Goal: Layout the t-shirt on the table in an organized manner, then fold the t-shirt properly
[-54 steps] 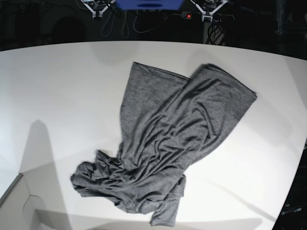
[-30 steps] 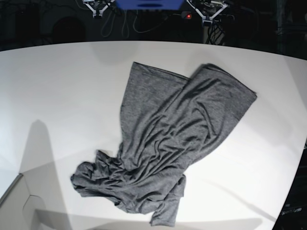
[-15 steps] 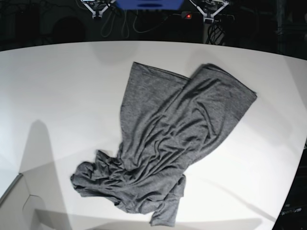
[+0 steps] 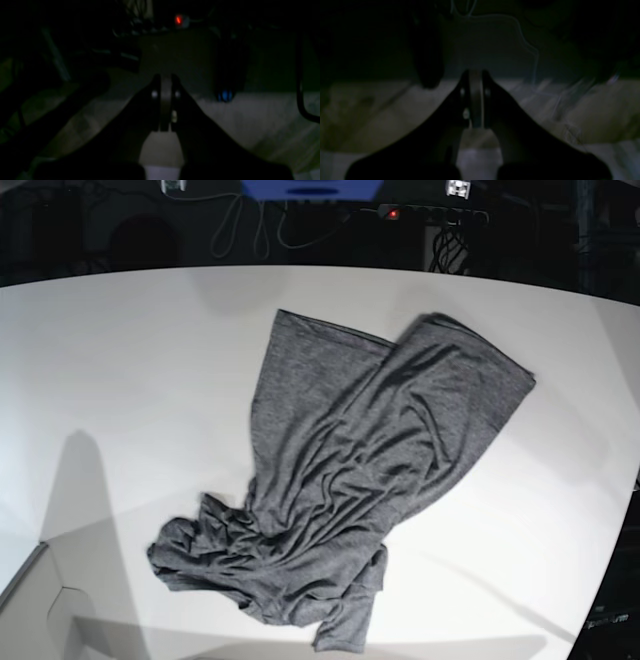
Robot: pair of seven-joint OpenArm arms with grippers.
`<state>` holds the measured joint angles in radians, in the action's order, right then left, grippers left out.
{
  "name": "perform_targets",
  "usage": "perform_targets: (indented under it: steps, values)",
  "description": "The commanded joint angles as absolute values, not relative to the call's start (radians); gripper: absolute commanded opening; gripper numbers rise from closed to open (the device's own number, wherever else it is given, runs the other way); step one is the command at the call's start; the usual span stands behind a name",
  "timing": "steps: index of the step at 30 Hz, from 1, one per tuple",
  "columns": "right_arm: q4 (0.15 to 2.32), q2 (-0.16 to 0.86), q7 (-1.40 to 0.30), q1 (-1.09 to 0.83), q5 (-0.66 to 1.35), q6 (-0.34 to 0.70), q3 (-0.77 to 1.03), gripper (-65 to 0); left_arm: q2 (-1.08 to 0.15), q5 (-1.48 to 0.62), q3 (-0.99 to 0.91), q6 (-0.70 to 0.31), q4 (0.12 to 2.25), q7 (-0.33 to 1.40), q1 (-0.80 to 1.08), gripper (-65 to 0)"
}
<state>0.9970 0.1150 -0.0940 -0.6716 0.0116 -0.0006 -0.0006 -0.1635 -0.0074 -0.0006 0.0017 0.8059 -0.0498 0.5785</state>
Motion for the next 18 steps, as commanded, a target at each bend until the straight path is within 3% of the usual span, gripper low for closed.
perform_targets:
  steps: [1, 9, 18]
  values:
    - [1.055, 0.12, -0.076, -0.723, 0.013, 0.004, 0.002, -65.0, -0.176, -0.008, -0.001, 0.004, 0.866, -0.064, 0.622, -65.0]
    - [1.523, 0.139, -0.076, -0.955, 0.013, 0.004, 0.12, -65.0, -0.226, -0.03, -0.027, 0.01, 1.323, -0.064, 0.848, -65.0]
    - [1.814, 0.137, -0.076, -0.986, 0.013, 0.004, 0.246, -65.0, -0.24, -0.166, -0.07, 0.008, 1.748, -0.062, 0.995, -65.0]
